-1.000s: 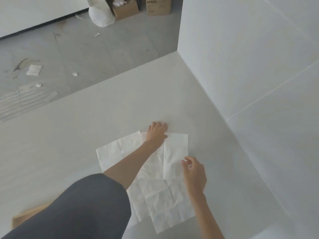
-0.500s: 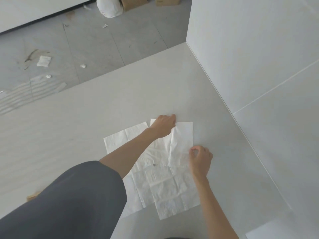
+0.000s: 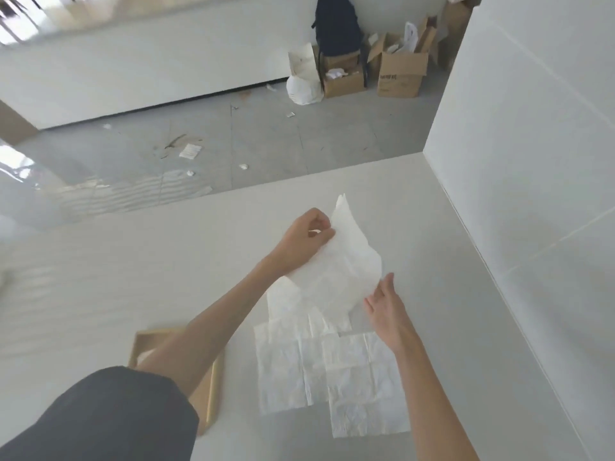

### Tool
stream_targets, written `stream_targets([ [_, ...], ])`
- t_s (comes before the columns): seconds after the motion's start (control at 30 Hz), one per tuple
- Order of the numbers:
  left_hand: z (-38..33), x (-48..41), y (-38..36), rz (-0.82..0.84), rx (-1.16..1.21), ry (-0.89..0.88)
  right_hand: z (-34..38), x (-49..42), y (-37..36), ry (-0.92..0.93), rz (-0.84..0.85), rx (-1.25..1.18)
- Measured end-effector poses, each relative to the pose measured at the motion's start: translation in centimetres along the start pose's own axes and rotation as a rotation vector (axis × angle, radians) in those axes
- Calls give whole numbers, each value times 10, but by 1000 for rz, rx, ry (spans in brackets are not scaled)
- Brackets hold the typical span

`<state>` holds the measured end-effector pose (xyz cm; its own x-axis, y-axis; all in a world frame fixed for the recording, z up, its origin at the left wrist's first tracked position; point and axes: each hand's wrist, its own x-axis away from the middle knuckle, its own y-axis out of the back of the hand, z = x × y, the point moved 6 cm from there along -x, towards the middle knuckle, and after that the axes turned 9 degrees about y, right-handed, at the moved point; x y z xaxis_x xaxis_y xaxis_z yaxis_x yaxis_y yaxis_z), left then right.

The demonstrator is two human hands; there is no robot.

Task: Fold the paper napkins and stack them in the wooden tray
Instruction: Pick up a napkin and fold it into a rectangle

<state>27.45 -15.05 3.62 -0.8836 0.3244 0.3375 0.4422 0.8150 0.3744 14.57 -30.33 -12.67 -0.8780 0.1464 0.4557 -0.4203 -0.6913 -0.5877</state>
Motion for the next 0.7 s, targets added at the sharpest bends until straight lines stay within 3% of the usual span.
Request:
stream_targets([
  [0.4, 86, 157, 156, -509, 391, 231, -15, 23, -160, 144, 253, 367],
  [0.57, 127, 201, 177, -498, 605, 279, -25, 48, -205, 179, 363, 496],
  [0.7, 152, 227, 209, -483, 634, 259, -38, 71, -239, 179, 421, 622],
])
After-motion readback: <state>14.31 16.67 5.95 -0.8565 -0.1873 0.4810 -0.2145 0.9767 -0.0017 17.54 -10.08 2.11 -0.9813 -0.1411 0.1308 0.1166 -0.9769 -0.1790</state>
